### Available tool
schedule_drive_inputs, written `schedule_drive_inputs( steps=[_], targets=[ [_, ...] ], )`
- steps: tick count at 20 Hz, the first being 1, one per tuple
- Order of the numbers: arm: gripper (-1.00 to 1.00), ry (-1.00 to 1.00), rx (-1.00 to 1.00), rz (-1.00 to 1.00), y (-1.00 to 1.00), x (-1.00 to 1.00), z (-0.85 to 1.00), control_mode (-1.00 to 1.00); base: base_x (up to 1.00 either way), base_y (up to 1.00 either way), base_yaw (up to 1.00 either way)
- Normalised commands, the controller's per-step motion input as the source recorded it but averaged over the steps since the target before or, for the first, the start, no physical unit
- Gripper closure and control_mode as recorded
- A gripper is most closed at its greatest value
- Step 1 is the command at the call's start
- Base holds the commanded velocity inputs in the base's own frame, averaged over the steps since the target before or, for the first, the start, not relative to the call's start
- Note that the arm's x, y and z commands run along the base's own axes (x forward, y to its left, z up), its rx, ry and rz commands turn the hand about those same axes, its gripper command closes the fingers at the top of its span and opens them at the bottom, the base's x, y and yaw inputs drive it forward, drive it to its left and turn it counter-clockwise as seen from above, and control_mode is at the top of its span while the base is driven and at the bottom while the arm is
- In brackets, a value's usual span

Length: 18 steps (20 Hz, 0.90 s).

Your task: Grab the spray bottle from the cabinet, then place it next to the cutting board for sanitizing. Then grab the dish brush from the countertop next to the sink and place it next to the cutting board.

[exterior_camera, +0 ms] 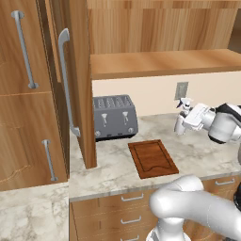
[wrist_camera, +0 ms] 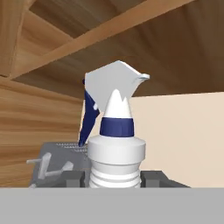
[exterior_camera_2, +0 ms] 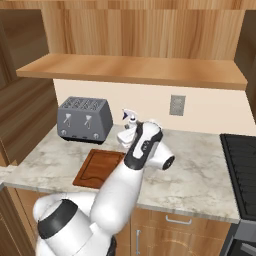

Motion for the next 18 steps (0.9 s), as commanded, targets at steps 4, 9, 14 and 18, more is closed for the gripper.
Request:
schedule_drive_inputs(
  steps=[4,9,14,18],
  targets=[
    [1.0,0.09,-0.02,0.18,-0.01,0.46,-0.17,-1.0,0.0,0.0,0.0],
    [1.0,0.03,0.0,0.2,0.0,0.37,-0.52,-1.0,0.0,0.0,0.0],
    [1.0,-0.01,-0.01,0.15,-0.03,0.13,-0.43,-1.0,0.0,0.0,0.0],
    [1.0,0.0,0.0,0.02,-0.06,0.02,-0.31,-1.0,0.0,0.0,0.0]
  ],
)
